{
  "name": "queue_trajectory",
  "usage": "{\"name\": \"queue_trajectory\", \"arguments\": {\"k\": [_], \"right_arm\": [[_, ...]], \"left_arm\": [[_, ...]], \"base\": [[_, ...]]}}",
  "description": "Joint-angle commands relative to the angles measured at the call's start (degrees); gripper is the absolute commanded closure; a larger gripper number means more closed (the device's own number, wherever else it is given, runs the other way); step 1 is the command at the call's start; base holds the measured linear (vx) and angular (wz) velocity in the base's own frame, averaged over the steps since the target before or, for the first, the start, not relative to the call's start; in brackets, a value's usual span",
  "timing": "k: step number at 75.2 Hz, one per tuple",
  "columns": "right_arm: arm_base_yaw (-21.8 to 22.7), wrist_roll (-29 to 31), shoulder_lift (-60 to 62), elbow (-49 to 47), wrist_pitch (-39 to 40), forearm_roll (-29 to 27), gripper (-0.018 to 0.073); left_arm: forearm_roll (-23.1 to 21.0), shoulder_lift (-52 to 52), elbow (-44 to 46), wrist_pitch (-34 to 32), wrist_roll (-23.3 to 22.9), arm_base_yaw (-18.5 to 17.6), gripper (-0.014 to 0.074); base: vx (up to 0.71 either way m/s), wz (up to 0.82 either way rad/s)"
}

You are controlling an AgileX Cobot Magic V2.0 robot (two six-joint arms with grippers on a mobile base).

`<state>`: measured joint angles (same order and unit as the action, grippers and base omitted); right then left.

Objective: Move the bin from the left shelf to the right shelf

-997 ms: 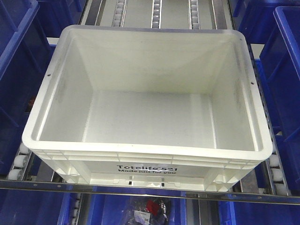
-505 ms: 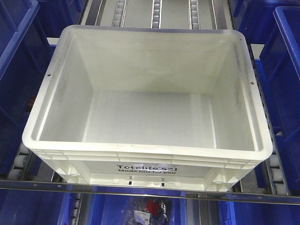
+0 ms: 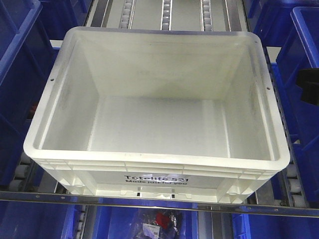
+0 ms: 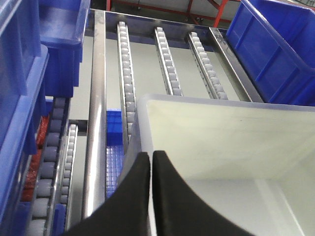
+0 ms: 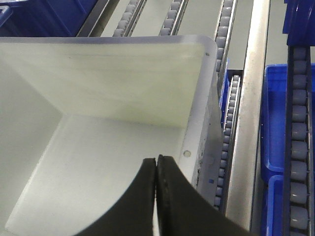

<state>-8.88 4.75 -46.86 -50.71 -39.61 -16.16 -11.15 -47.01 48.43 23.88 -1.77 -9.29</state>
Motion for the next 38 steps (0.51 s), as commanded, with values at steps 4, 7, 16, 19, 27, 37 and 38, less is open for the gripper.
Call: {"name": "queue_trajectory", "arguments": {"k": [4,7,16,19,27,37,38], "right_arm": [[0.04,1.32,-1.1,-1.89,3.45,-0.6,0.0564],[0.04,2.04,-1.59,-1.89,3.13,-0.55,0.0564],[0.04,3.68,-3.07,-1.89,1.69,-0.49,0.0561],[0.04,4.06,-3.59,-1.89,1.14,-0.49,0.0561],[0.04,4.12,-5.21,-2.07,0.47,-0.49,0.0559],[0.04,4.12,-6.8,-2.07,0.67,-0.61,0.0558],[0.04,4.12,-6.93,-2.07,0.73,-0.61,0.0558]], "left_arm": [[-1.01,-1.1,1.96,-2.9,0.43,0.1,0.0603],[-1.01,-1.66,1.96,-1.71,1.77,0.1,0.0603],[-1.01,-3.74,1.96,2.89,5.95,0.1,0.0603],[-1.01,-4.63,1.96,4.36,6.02,0.1,0.0603],[-1.01,-7.26,3.48,7.44,6.02,0.1,0.0603],[-1.01,-11.64,7.93,11.32,6.02,0.1,0.0603],[-1.01,-12.11,8.41,11.65,6.02,0.1,0.0603]], "base": [[0.0,0.0],[0.0,0.0],[0.0,0.0],[0.0,0.0],[0.0,0.0],[0.0,0.0],[0.0,0.0]]}}
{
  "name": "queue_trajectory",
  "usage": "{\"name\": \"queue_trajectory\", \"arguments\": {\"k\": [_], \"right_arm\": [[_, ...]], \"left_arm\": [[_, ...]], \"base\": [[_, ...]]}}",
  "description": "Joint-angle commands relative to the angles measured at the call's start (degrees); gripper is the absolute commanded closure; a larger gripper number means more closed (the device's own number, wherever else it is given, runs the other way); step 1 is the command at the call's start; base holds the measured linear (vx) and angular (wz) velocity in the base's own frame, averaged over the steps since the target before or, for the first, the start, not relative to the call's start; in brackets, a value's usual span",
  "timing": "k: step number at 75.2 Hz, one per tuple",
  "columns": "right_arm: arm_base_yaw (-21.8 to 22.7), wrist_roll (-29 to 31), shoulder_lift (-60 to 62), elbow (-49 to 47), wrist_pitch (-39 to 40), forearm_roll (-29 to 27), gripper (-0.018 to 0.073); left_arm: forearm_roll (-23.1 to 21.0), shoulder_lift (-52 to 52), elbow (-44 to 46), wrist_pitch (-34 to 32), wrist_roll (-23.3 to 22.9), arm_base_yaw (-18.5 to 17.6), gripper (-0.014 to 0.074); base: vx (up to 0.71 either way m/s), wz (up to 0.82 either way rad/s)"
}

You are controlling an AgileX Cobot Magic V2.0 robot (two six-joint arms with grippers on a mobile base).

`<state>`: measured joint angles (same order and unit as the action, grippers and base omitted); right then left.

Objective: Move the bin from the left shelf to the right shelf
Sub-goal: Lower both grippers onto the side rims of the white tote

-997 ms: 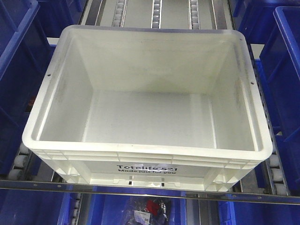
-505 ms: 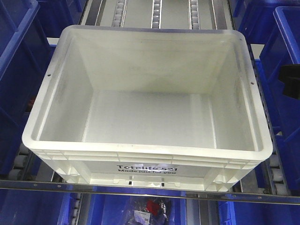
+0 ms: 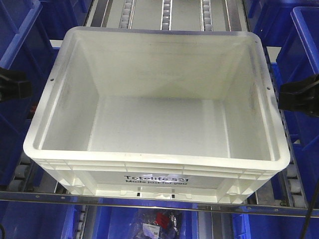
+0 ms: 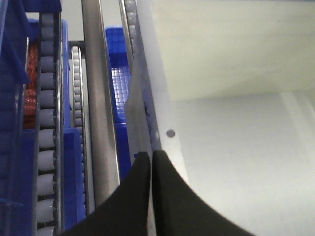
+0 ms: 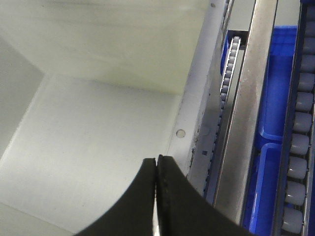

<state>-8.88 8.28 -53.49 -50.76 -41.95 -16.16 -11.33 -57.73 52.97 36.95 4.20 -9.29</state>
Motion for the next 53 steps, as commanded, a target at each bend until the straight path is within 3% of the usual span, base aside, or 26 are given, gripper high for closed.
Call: {"name": "queue_trajectory", "arguments": {"k": [1,16,26,45,53], "right_arm": [[0.04,0.59,-0.53,-2.02,3.15,-0.61,0.0557],[0.04,0.88,-1.76,-2.02,4.61,0.1,0.0534],[0.04,1.33,-1.77,-2.98,5.41,0.16,0.0444],[0.04,1.24,-1.89,-4.17,5.79,0.39,0.0066],[0.04,1.24,-1.89,-4.17,5.79,0.77,-0.006]], "left_arm": [[-0.83,-1.84,4.52,-1.01,0.05,0.1,0.0603],[-0.83,-7.61,8.16,2.52,-0.06,0.1,0.0584],[-0.83,-8.71,8.21,2.06,0.49,0.1,0.0505],[-0.97,-8.87,8.21,0.32,1.69,0.1,0.0216],[-2.7,-8.87,8.21,0.32,1.63,0.1,0.0137]], "base": [[0.0,0.0],[0.0,0.0],[0.0,0.0],[0.0,0.0],[0.0,0.0]]}}
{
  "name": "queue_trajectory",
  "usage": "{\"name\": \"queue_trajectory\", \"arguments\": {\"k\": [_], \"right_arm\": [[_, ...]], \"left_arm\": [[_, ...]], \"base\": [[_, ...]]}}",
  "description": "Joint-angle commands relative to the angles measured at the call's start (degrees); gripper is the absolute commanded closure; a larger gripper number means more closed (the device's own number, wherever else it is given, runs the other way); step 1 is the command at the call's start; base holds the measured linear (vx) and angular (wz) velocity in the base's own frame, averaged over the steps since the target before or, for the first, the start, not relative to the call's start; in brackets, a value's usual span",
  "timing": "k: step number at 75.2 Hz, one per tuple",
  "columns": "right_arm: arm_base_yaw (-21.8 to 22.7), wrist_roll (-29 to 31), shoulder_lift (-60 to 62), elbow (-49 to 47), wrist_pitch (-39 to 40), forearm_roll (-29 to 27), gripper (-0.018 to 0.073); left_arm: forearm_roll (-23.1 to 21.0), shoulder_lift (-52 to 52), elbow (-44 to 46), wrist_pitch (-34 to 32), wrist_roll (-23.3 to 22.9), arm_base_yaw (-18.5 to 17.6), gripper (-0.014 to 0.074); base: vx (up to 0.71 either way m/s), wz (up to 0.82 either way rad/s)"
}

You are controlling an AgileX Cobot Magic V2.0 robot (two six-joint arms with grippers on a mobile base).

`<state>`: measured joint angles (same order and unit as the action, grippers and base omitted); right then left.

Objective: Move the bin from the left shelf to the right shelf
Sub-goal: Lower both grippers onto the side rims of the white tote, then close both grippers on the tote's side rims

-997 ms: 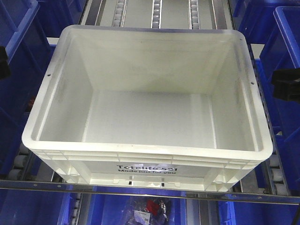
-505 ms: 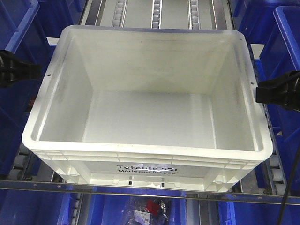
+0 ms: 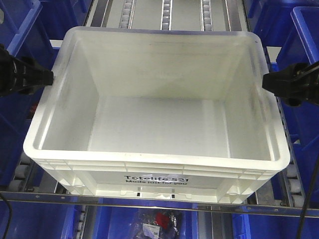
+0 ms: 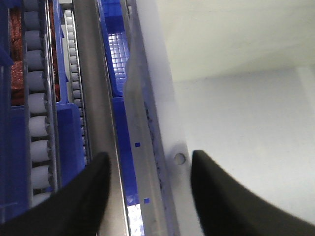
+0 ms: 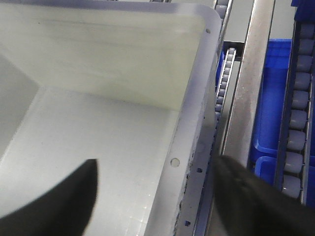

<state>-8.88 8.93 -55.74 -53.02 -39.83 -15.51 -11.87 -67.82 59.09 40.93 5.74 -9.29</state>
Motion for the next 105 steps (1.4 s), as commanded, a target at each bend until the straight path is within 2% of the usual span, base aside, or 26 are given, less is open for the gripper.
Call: {"name": "queue_trajectory", "arguments": {"k": [1,13,29,45,55,105], "right_arm": [[0.04,0.52,0.37,-1.91,3.73,0.12,-0.0069],[0.04,0.07,0.37,-1.91,3.56,-0.09,-0.0082],[0.04,-1.81,-2.03,-3.79,1.04,0.19,-0.0048],[0.04,-2.46,-8.77,-11.67,-7.74,0.38,-0.0034],[0.04,-2.46,-11.86,-14.32,-10.61,0.38,-0.0034],[0.04,-2.6,-20.39,-14.4,-11.48,0.38,-0.0034]], "left_arm": [[-2.55,1.21,2.09,-3.61,0.09,0.1,0.0131],[-6.3,1.21,2.11,-3.61,0.43,0.1,0.0114],[-6.29,1.04,2.89,-2.86,0.43,0.1,0.0114],[-6.29,-4.65,10.52,7.16,0.38,0.1,0.0114],[-6.29,-8.81,14.35,10.61,0.13,0.1,0.0114],[-6.31,-17.4,16.3,10.13,0.14,0.1,0.0114]], "base": [[0.0,0.0],[0.0,0.0],[0.0,0.0],[0.0,0.0],[0.0,0.0],[0.0,0.0]]}}
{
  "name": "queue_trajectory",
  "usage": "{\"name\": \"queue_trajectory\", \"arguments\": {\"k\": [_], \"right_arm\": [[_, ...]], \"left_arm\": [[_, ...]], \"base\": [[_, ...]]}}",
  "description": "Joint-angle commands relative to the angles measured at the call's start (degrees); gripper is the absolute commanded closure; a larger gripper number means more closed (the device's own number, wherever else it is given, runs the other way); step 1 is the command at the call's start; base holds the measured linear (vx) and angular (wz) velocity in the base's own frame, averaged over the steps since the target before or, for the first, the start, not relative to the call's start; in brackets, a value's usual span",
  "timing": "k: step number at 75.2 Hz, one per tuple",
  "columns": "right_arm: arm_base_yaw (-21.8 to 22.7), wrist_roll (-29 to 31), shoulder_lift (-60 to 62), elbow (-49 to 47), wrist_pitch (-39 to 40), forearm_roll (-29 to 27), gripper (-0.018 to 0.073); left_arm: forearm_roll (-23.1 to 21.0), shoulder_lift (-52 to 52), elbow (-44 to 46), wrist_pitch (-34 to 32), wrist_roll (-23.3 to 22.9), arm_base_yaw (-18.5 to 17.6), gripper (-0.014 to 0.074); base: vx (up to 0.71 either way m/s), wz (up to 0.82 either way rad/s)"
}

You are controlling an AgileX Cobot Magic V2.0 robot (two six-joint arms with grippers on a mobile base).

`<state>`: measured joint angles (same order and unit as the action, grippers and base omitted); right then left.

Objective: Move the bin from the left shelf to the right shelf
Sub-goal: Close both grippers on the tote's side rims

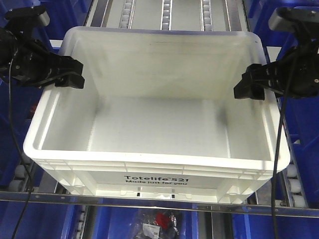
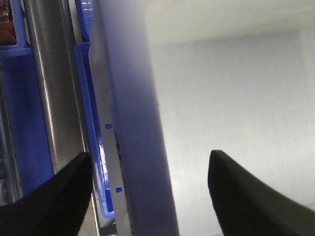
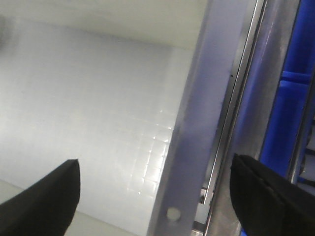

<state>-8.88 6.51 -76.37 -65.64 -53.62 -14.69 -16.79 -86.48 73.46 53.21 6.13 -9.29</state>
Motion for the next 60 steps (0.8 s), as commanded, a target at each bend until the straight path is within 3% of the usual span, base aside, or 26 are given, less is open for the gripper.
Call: {"name": "queue_trajectory", "arguments": {"k": [1,38,60], "right_arm": [[0.04,-0.18,-0.02,-1.78,2.32,-0.44,-0.0034],[0.04,-0.18,-4.13,-1.78,2.45,-0.69,-0.0023],[0.04,-0.03,-4.87,-1.78,3.19,-0.6,0.009]], "left_arm": [[-1.39,1.26,1.93,-2.15,-0.25,0.1,0.0114],[-1.39,-0.24,1.93,-2.67,-0.08,0.05,0.0115],[-1.39,-0.24,1.93,-2.67,0.24,0.05,0.0146]], "base": [[0.0,0.0],[0.0,0.0],[0.0,0.0]]}}
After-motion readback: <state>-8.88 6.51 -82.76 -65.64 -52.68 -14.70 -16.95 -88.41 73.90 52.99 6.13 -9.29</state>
